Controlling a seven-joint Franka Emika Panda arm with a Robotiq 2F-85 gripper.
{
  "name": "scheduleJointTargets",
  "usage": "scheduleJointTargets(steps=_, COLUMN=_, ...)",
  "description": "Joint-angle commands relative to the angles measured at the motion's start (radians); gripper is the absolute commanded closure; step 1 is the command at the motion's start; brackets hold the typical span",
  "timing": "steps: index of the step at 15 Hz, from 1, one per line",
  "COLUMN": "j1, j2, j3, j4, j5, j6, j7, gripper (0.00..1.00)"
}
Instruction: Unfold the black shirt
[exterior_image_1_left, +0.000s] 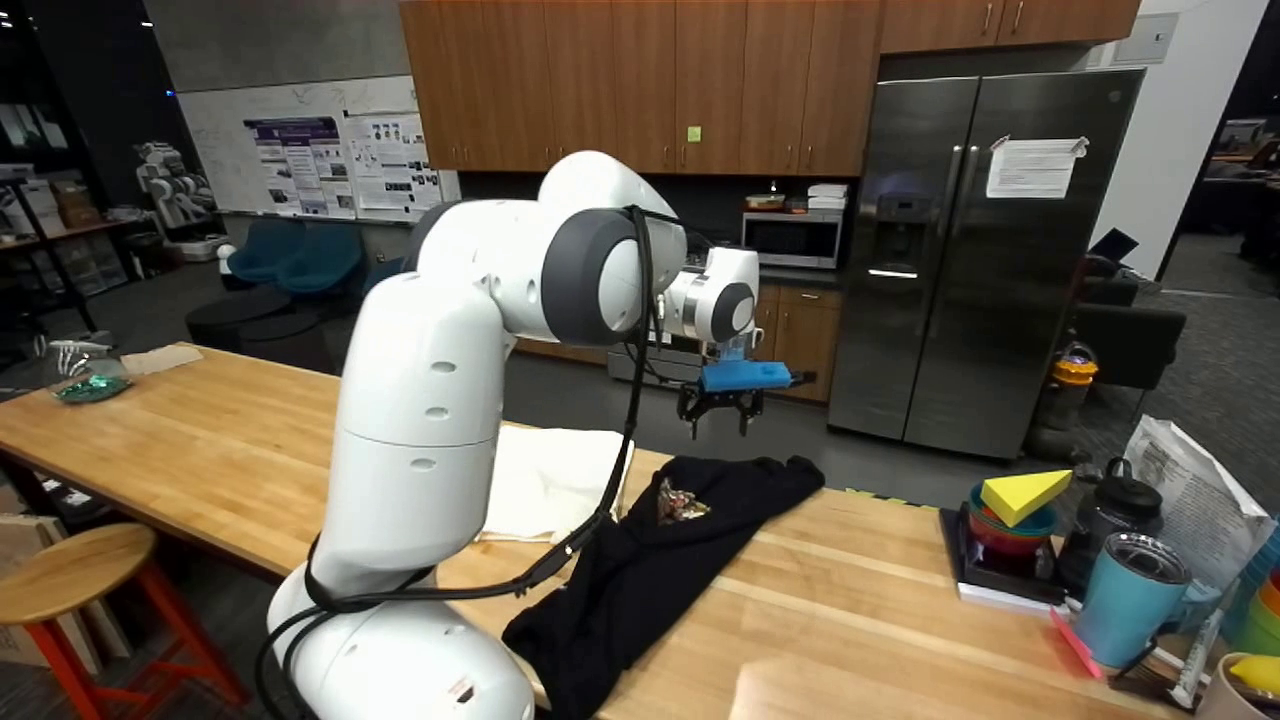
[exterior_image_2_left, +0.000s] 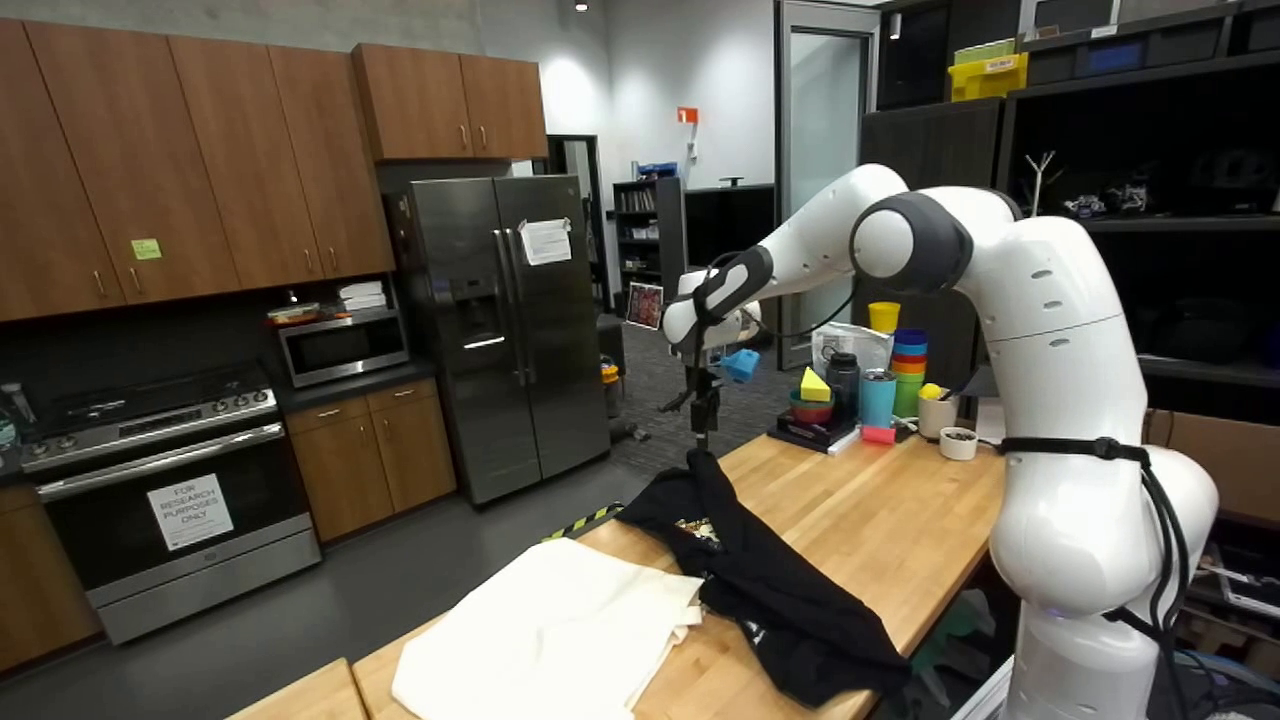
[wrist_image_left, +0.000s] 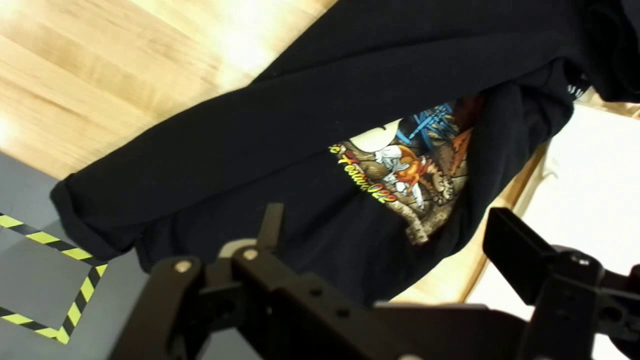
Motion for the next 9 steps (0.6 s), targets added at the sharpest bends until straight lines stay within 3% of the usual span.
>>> scheduleJointTargets(steps=1, j1=0.033, j2=-0.121, j3=0.008, j4=-0.191, j5=0.003, j6=0.061, j7=0.036, gripper=0.0)
scheduleJointTargets(steps=9, j1=0.116, j2=-0.212, j3=0.02, j4=-0.442, j5=-0.017, j6=0.179, j7=0.253, gripper=0.0)
